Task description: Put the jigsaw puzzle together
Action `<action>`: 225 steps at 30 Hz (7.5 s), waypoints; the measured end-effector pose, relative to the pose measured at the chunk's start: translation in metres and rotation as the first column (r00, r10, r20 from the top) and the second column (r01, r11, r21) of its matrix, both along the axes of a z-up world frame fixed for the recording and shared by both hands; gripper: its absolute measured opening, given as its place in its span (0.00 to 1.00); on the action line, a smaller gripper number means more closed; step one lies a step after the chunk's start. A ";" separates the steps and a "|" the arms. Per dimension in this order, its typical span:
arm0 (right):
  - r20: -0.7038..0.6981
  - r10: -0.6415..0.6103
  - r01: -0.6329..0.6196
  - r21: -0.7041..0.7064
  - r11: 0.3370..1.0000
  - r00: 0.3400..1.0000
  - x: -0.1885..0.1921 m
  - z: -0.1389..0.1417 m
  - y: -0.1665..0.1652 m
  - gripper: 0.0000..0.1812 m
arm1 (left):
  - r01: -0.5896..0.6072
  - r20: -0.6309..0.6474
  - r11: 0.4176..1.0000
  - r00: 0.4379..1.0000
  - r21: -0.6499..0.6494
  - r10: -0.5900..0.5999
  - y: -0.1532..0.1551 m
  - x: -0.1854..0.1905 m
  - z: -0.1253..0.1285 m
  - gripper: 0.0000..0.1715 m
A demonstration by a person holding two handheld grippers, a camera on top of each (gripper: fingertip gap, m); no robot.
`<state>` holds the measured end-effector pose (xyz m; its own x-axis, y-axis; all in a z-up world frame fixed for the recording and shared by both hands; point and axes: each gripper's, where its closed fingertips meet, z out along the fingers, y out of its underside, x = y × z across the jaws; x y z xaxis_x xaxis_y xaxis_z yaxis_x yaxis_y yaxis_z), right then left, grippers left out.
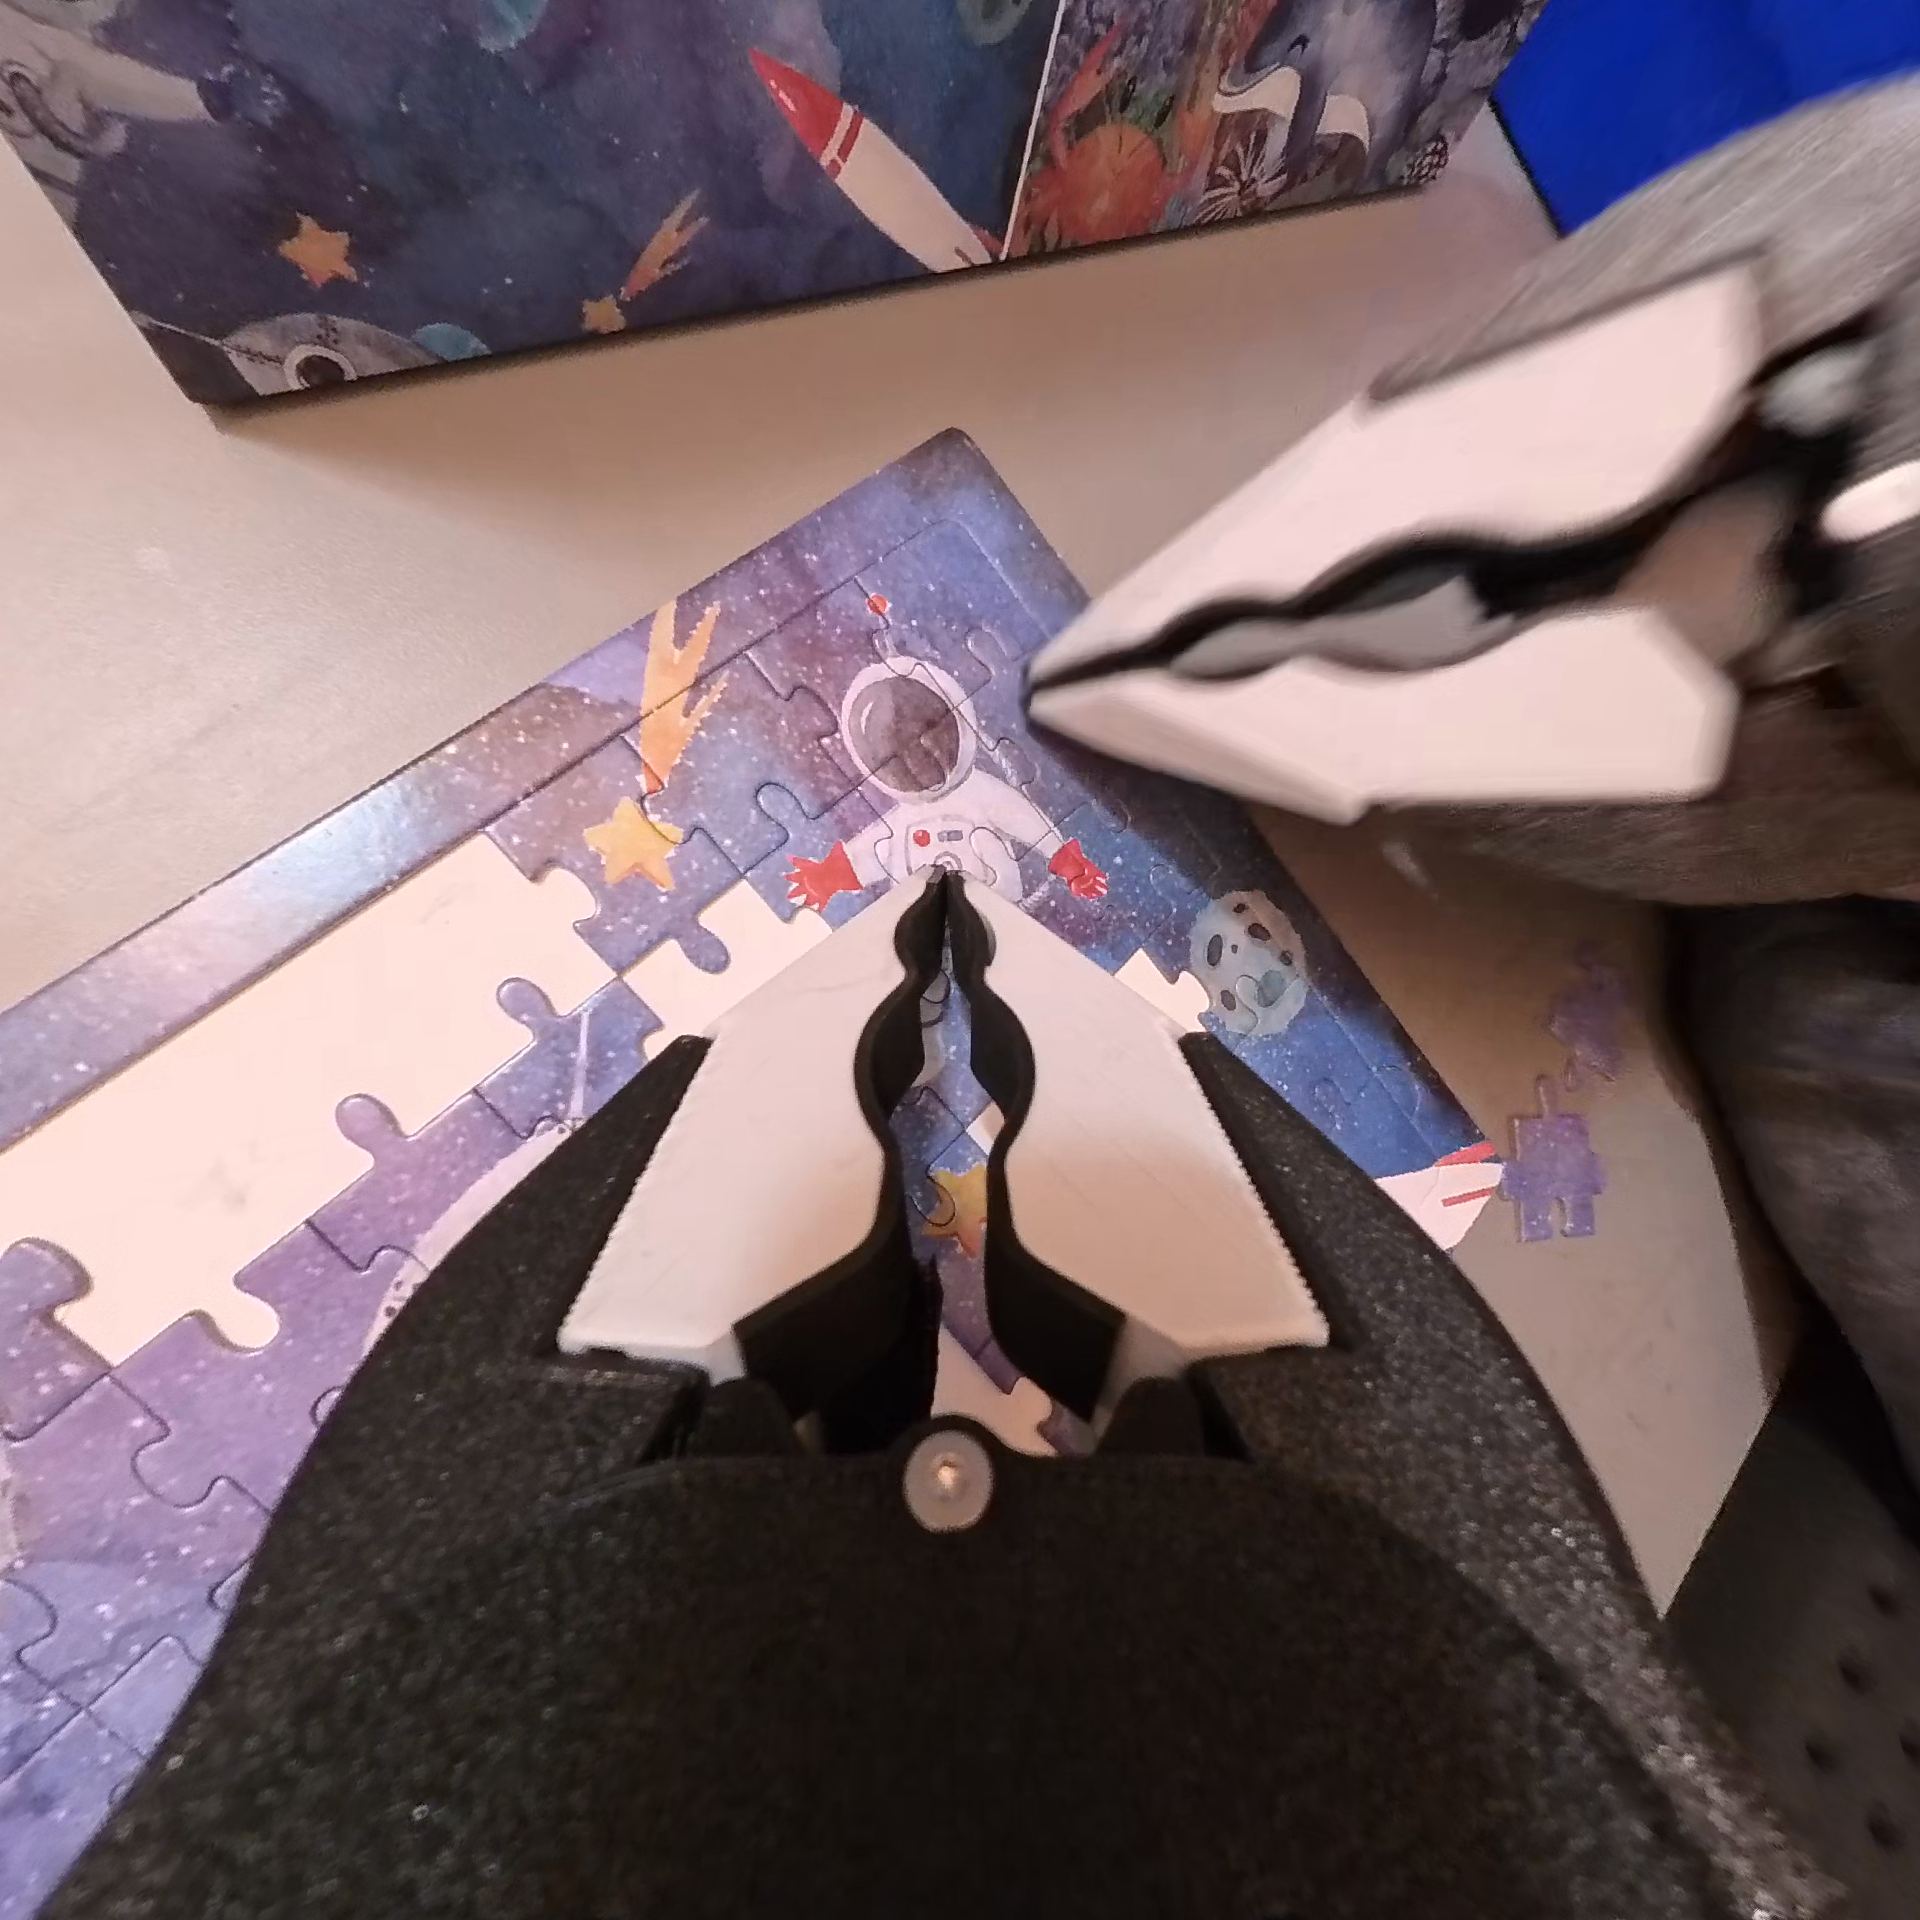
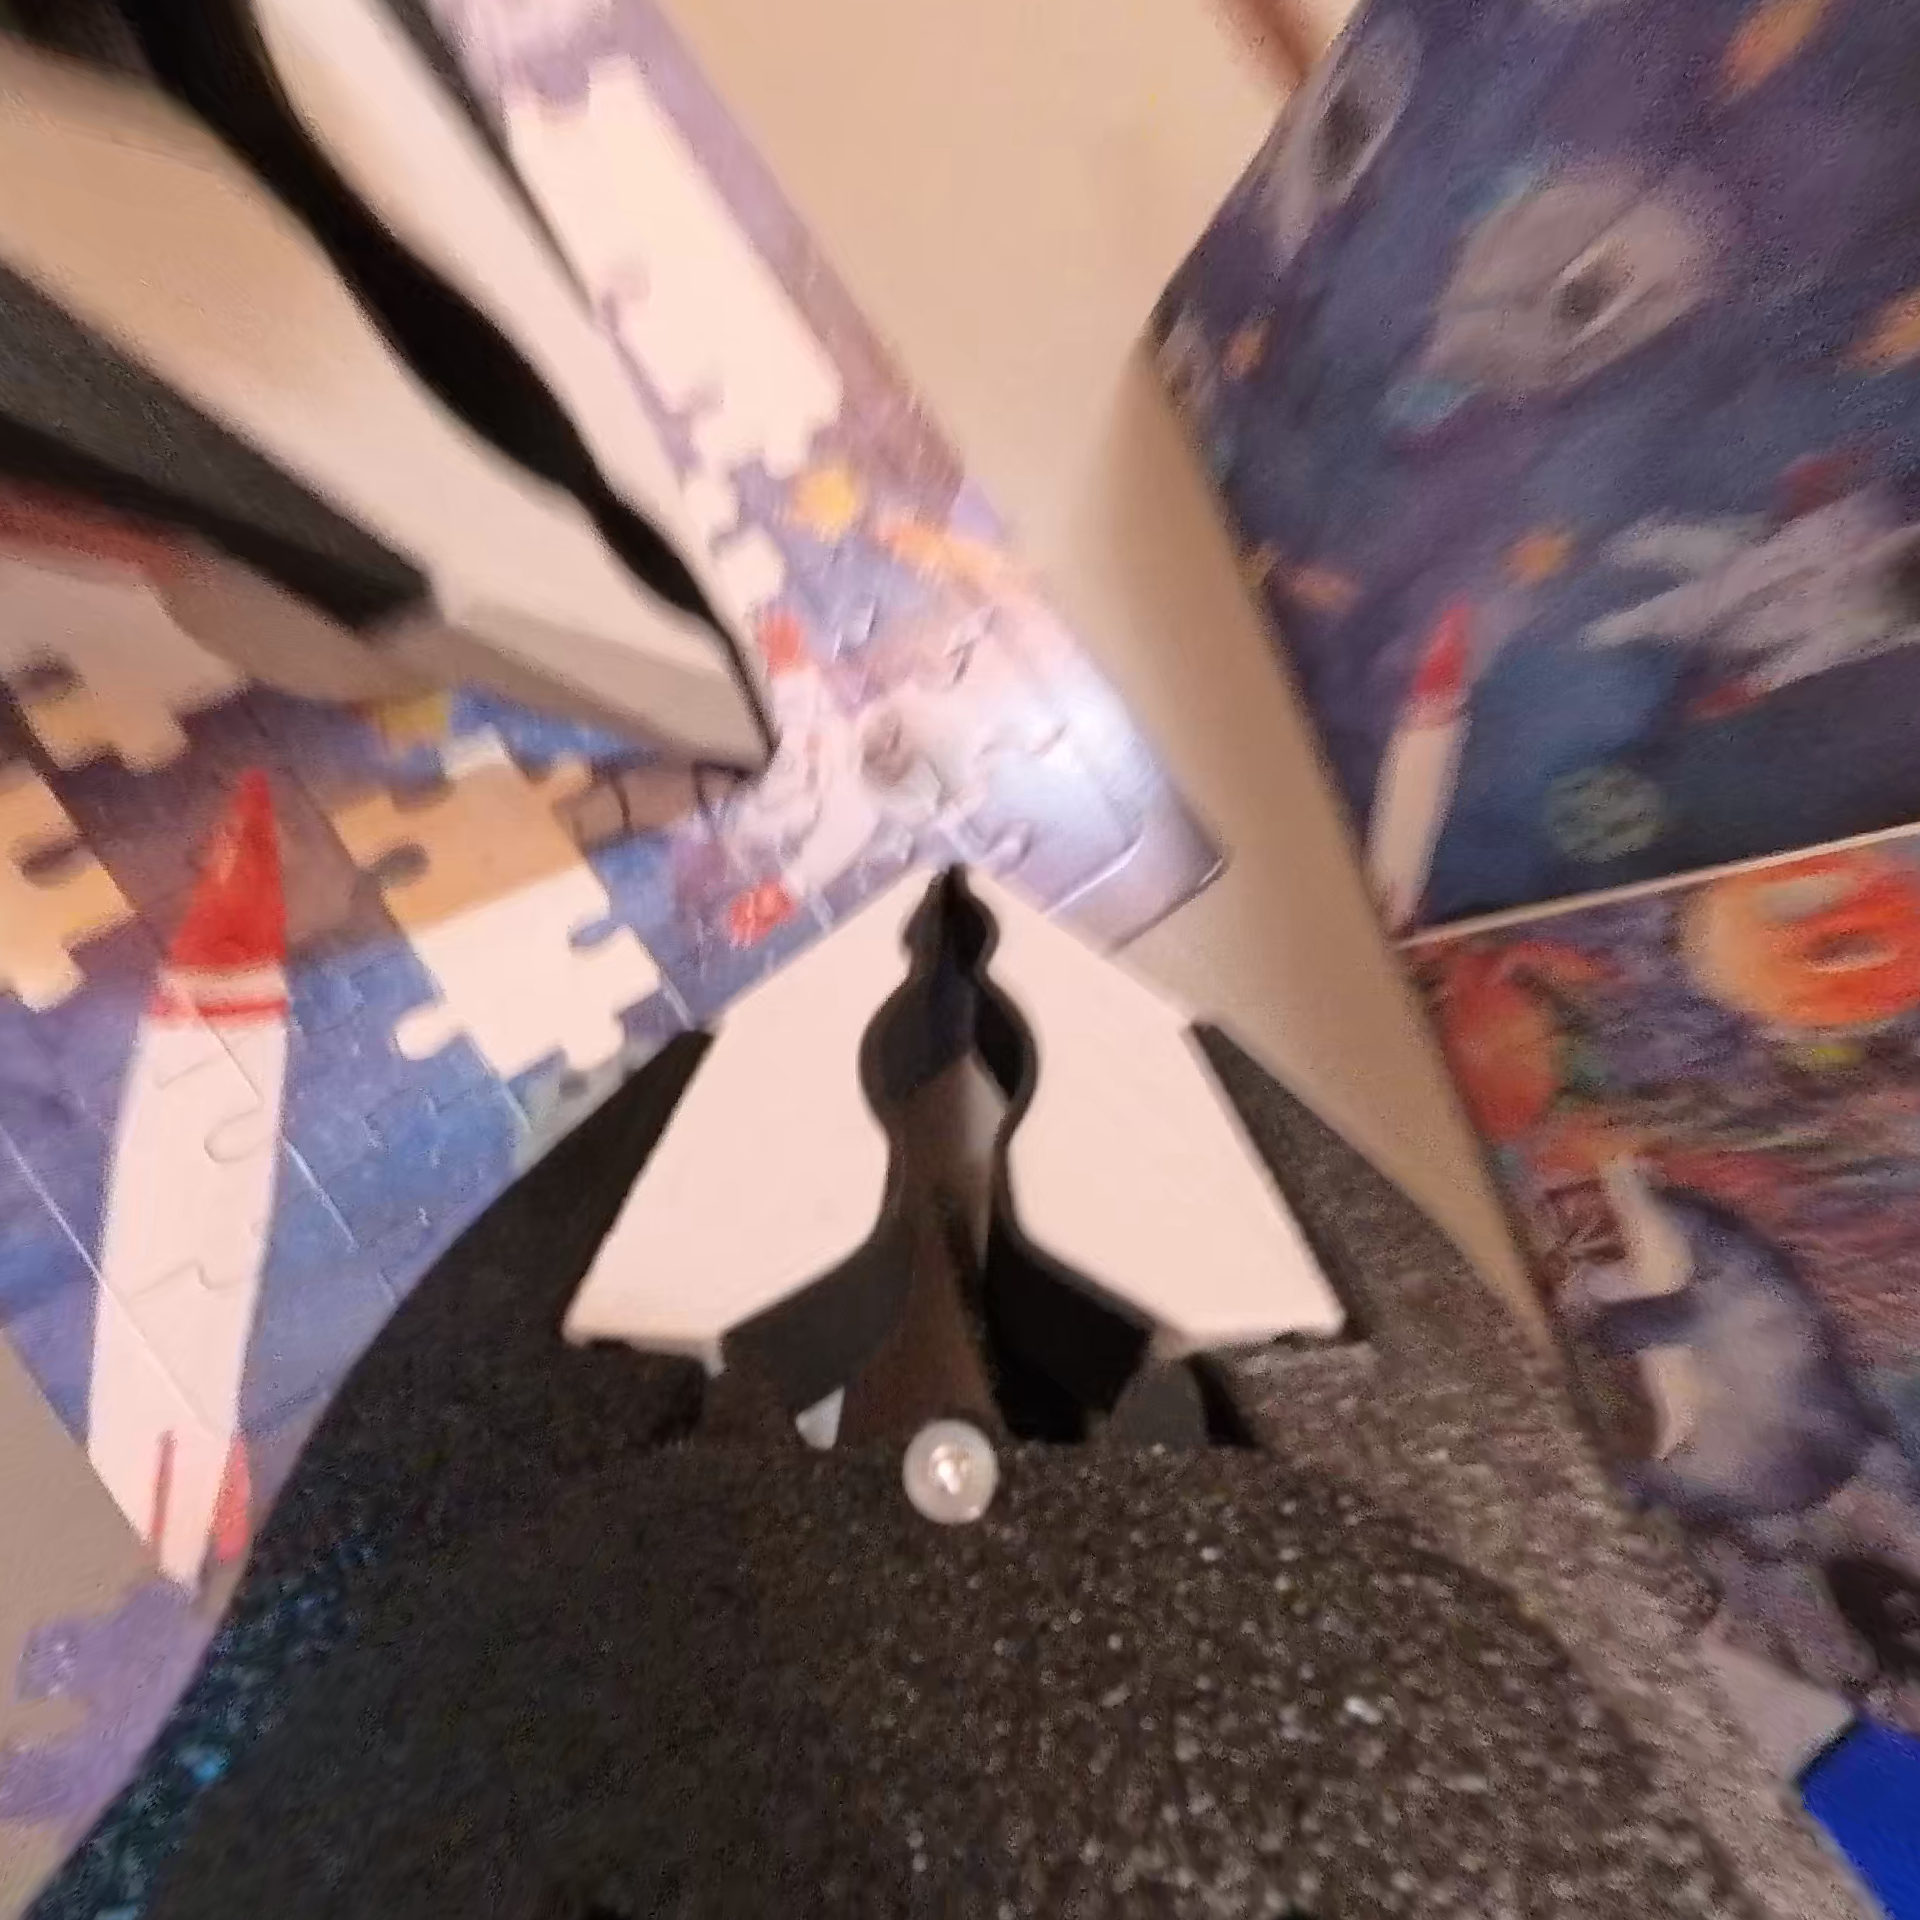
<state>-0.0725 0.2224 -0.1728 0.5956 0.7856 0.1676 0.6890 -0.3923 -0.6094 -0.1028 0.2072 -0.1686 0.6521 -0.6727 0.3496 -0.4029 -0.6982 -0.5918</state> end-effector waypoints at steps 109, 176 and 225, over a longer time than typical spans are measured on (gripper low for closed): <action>-0.148 -0.377 0.371 -0.064 0.926 0.914 0.083 0.005 -0.182 0.21 | -0.517 0.191 0.819 0.855 0.249 0.481 -0.189 -0.306 0.053 0.15; -0.221 -0.375 0.348 -0.151 0.925 0.900 0.081 0.005 -0.185 0.21 | -0.102 -0.311 0.972 0.936 0.210 0.166 -0.131 -0.338 0.001 0.08; -0.291 -0.336 0.362 0.039 0.932 0.896 0.086 0.034 -0.190 0.20 | -0.376 -0.275 0.912 0.871 0.162 0.408 -0.066 -0.101 0.020 0.09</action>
<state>0.0139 0.0324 -0.1391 0.8609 0.5084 0.0178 0.3184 -0.5114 -0.7982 -0.2034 0.1408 -0.1484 0.9315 -0.3612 0.0428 -0.2760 -0.7787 -0.5635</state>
